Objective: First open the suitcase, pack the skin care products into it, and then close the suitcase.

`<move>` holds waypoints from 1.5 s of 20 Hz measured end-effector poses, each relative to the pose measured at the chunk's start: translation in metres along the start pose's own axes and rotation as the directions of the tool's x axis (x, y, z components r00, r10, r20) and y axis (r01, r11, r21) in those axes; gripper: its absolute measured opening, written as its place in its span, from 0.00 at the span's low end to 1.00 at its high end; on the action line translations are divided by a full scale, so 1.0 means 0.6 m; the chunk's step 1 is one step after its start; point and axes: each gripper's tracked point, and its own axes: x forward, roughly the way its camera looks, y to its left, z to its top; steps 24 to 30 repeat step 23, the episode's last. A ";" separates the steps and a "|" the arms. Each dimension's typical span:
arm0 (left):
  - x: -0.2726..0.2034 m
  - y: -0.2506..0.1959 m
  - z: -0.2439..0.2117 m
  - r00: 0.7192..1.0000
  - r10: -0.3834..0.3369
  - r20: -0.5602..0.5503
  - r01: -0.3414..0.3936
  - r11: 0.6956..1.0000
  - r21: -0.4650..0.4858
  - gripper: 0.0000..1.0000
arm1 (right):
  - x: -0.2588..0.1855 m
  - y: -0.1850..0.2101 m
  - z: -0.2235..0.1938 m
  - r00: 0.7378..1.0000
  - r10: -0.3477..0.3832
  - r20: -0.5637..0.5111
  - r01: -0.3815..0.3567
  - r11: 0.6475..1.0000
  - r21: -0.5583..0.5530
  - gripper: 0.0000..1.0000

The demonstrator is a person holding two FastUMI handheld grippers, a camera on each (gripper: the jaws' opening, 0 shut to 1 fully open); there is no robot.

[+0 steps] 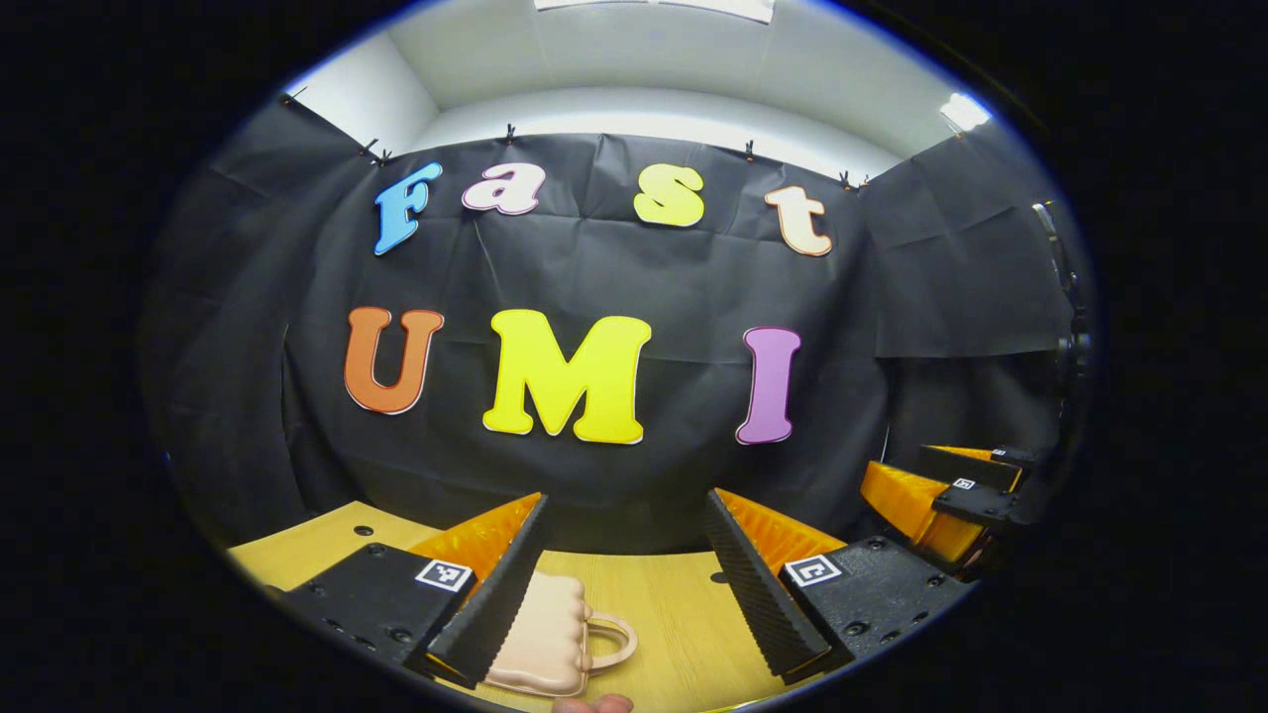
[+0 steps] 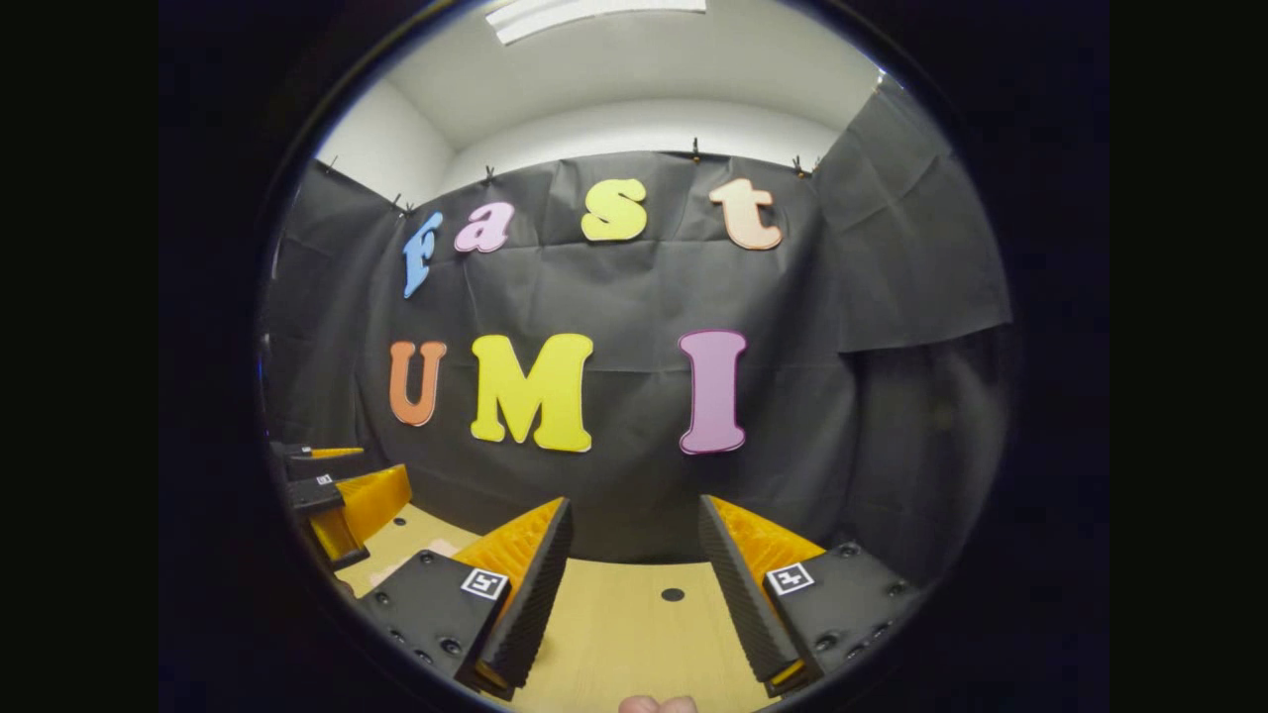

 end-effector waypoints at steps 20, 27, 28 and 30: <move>0.002 0.038 -0.004 1.000 -0.007 -0.016 0.007 1.000 0.003 0.98 | 0.008 0.030 -0.003 0.999 -0.043 0.005 0.043 0.999 0.016 0.76; 0.008 0.046 -0.011 1.000 -0.006 -0.029 0.006 1.000 0.001 0.98 | 0.013 0.040 -0.008 0.999 -0.035 -0.004 0.035 0.999 0.015 0.76; 0.008 0.046 -0.011 1.000 -0.006 -0.029 0.006 1.000 0.001 0.98 | 0.013 0.040 -0.008 0.999 -0.035 -0.004 0.035 0.999 0.015 0.76; 0.008 0.046 -0.011 1.000 -0.006 -0.029 0.006 1.000 0.001 0.98 | 0.013 0.040 -0.008 0.999 -0.035 -0.004 0.035 0.999 0.015 0.76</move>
